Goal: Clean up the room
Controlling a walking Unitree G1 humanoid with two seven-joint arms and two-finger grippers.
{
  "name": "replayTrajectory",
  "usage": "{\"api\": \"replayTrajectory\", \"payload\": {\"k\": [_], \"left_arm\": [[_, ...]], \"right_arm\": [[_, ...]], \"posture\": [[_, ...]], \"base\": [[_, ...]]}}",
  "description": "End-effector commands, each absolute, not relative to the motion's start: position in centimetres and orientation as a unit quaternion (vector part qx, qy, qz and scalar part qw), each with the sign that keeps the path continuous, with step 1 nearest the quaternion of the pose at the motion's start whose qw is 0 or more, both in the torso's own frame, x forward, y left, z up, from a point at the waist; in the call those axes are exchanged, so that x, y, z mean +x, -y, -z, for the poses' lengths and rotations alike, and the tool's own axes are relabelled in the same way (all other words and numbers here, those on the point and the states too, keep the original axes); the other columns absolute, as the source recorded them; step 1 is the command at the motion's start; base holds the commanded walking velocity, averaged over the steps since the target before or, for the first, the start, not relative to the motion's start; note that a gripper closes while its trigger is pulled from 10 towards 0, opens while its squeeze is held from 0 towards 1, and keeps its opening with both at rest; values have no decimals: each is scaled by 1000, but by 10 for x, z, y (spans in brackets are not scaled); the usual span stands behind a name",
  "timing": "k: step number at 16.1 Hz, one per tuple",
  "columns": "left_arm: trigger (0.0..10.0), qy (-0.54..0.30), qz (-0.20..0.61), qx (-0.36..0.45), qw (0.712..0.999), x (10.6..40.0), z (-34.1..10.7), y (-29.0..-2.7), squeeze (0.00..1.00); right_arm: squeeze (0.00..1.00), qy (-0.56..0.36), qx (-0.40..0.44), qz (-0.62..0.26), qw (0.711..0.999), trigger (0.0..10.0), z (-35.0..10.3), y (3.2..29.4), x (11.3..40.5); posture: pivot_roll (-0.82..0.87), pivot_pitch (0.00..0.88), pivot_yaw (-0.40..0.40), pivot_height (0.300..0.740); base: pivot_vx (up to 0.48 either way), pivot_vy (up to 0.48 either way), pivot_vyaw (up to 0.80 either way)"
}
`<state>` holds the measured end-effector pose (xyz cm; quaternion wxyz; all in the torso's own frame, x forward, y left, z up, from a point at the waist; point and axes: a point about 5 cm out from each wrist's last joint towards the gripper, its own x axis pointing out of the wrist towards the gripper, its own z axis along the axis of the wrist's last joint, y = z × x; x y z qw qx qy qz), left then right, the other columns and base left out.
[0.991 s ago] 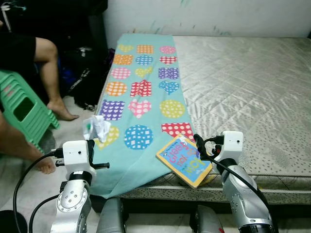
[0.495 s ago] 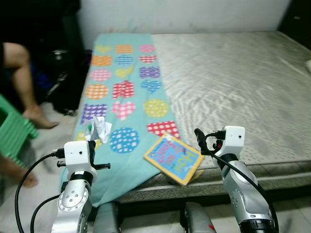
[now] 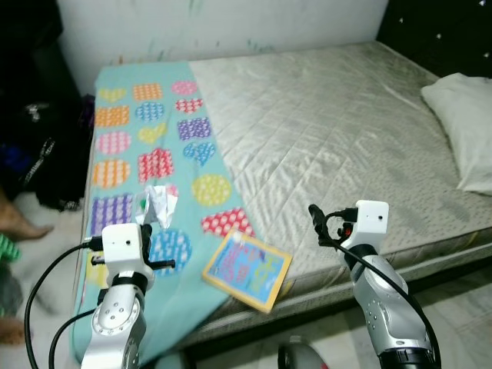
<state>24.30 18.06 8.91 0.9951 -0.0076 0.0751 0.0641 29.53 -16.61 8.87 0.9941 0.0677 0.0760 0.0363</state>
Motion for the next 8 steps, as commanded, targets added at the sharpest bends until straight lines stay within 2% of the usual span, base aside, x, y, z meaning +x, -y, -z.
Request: {"api": "replayTrajectory", "payload": {"k": [1, 3, 8], "left_arm": [[0, -79, -63, -9, 995, 244, -89, -181, 0], [0, -79, -63, -8, 995, 244, -89, -181, 0], [0, -80, -63, -8, 995, 244, -89, -180, 0]], "right_arm": [[0, -72, 72, -31, 994, 10000, -90, 168, 297], [0, -74, 72, -31, 994, 10000, -89, 168, 296], [0, -75, 72, -32, 994, 10000, -88, 168, 296]], "posture": [[-116, 0, 8, 718], [-114, 0, 7, 740], [-113, 0, 6, 740]], "base": [[0, 0, -413], [0, 0, -409], [0, 0, -413]]}}
